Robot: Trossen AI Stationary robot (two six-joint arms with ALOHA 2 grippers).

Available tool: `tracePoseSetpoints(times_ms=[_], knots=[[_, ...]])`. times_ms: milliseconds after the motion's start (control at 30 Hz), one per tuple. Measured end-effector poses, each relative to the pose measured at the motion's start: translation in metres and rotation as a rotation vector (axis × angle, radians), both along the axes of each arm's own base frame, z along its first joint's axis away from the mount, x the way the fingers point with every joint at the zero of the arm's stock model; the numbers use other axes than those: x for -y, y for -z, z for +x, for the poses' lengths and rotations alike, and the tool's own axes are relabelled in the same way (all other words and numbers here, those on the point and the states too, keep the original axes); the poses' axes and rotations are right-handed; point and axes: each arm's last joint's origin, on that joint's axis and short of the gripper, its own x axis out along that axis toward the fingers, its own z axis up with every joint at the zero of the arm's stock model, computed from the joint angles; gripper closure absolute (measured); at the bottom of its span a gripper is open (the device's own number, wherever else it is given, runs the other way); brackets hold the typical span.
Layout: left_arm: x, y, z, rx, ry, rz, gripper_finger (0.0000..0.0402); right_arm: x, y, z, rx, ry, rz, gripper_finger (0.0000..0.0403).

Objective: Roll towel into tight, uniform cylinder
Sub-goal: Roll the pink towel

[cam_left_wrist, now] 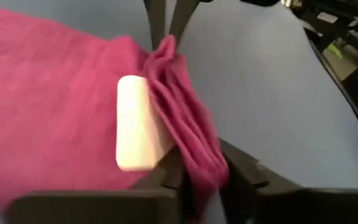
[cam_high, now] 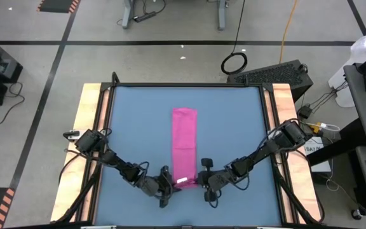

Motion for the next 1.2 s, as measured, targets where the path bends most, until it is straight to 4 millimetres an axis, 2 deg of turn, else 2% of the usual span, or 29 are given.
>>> tracePoseSetpoints(times_ms=[133,233,400,500,600,733,900,1033,1200], knots=[[0.001,-0.007,-0.003,0.007,-0.025,0.038,0.0252,0.011,0.002,0.004,-0.040,0.062,0.080,0.0401],[0.002,-0.021,-0.005,0.052,-0.050,0.109,0.0201,0.016,0.002,0.006,-0.046,0.100,0.116,0.0401],[0.010,-0.040,-0.019,0.084,-0.096,0.279,0.0149,0.021,0.002,0.009,-0.066,0.120,0.177,0.0401],[0.020,-0.050,-0.028,0.139,-0.098,0.382,0.0142,0.021,0.002,0.009,-0.067,0.125,0.183,0.0401],[0.030,-0.050,-0.035,0.172,-0.036,0.496,0.0142,0.021,0.002,0.009,-0.075,0.137,0.211,0.0401],[0.037,-0.037,-0.032,0.153,0.010,0.607,0.0142,0.022,0.002,0.009,-0.089,0.129,0.240,0.0401],[0.046,-0.027,-0.017,0.147,0.069,0.737,0.0142,0.022,0.002,0.009,-0.092,0.132,0.250,0.0401],[0.044,-0.018,-0.011,0.123,0.081,0.789,0.0142,0.021,0.002,0.009,-0.093,0.130,0.251,0.0401],[0.034,-0.011,-0.007,0.069,0.059,0.767,0.0142,0.021,0.002,0.009,-0.094,0.130,0.251,0.0401]])
